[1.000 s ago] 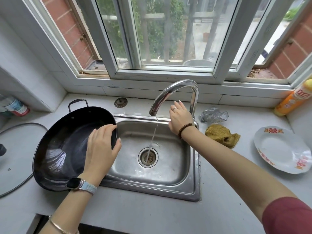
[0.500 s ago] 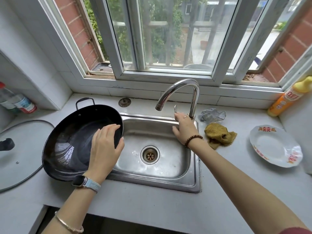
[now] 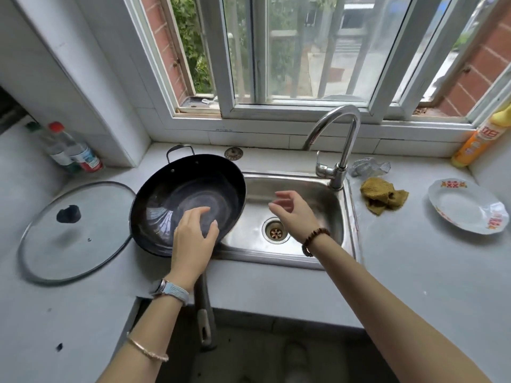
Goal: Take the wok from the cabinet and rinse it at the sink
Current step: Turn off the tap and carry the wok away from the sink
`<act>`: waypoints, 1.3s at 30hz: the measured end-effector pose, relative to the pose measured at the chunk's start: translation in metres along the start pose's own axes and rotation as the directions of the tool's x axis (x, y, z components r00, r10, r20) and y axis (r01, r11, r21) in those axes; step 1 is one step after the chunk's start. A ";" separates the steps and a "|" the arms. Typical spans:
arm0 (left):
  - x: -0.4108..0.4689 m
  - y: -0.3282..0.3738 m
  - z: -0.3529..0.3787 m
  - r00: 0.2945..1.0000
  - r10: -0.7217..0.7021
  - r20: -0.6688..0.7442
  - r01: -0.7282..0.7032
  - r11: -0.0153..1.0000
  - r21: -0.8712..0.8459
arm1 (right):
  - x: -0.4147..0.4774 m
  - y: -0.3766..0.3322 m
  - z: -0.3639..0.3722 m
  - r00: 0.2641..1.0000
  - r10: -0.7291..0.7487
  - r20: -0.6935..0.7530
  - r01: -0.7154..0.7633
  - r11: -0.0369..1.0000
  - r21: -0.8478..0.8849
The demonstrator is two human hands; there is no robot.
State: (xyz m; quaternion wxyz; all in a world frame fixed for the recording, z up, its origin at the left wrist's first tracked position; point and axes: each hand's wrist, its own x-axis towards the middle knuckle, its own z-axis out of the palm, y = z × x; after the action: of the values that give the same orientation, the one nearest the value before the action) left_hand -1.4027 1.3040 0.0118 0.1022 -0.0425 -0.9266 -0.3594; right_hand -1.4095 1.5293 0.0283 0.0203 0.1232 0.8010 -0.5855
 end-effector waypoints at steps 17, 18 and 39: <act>-0.060 -0.088 -0.006 0.511 -0.473 0.718 0.857 0.214 -0.469 | -0.092 0.034 0.160 0.817 0.513 0.262 -0.556 0.822 0.124; -0.058 -0.087 -0.005 0.465 -0.427 0.776 0.881 0.134 -0.454 | -0.093 0.036 0.164 0.809 0.517 0.279 -0.564 0.817 0.120; -0.042 -0.080 0.033 0.376 -0.396 0.838 0.908 -0.024 -0.419 | -0.100 0.042 0.202 0.812 0.558 0.172 -0.577 0.812 0.091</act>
State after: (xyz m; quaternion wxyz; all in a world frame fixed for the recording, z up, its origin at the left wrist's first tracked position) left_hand -1.3792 1.2670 -0.0738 -0.3661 0.2933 -0.4671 -0.7495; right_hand -1.3260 1.3334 -0.0561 0.2407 0.3177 0.6815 -0.6138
